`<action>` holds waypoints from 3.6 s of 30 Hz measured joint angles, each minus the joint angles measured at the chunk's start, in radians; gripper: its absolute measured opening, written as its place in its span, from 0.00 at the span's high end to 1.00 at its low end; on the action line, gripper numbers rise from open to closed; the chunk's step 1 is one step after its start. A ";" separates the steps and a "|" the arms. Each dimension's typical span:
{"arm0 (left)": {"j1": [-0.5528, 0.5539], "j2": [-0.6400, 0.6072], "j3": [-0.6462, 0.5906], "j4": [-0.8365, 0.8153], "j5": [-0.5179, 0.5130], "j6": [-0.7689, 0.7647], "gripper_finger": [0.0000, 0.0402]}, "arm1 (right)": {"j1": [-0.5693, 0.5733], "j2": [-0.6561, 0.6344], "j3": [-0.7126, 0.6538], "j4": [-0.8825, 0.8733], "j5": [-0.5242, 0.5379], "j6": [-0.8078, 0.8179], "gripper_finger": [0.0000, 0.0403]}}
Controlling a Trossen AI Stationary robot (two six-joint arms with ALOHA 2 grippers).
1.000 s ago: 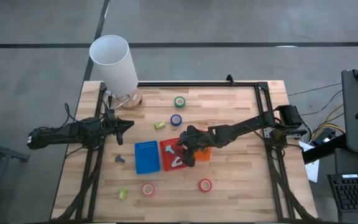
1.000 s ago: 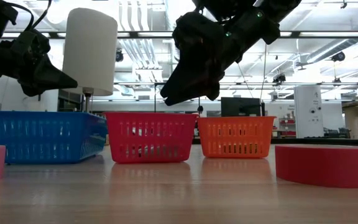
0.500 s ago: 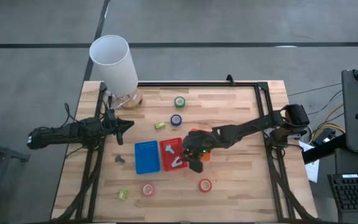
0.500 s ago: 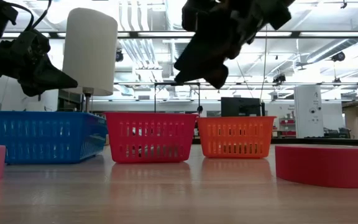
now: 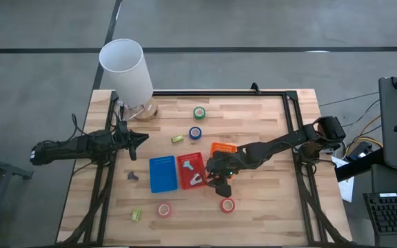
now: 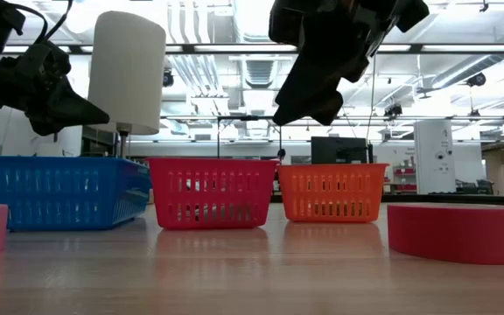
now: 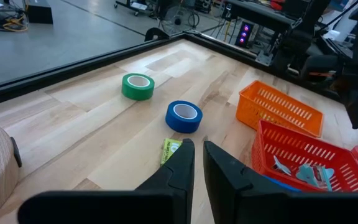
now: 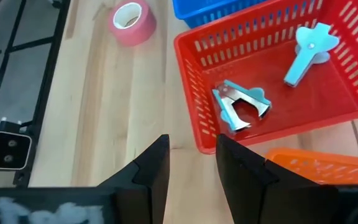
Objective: Pick and place Stapler, Stapler remover, tape
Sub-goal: Put the black staple remover into the red bin
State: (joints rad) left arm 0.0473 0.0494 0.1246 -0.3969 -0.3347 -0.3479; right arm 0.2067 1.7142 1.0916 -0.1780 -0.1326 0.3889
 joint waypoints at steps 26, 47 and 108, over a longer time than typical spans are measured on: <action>0.000 0.000 0.000 0.000 0.000 0.000 0.91 | 0.008 0.000 0.000 0.011 0.002 -0.011 0.70; 0.000 0.000 0.000 0.000 0.000 0.000 0.91 | 0.012 -0.128 -0.011 -0.029 0.228 -0.124 0.98; 0.000 0.000 0.000 0.000 0.000 0.000 0.91 | 0.265 -1.332 -0.931 0.331 0.604 -0.361 0.98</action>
State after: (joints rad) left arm 0.0475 0.0494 0.1247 -0.3969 -0.3347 -0.3478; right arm 0.4712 0.3824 0.1602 0.1530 0.4718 0.0282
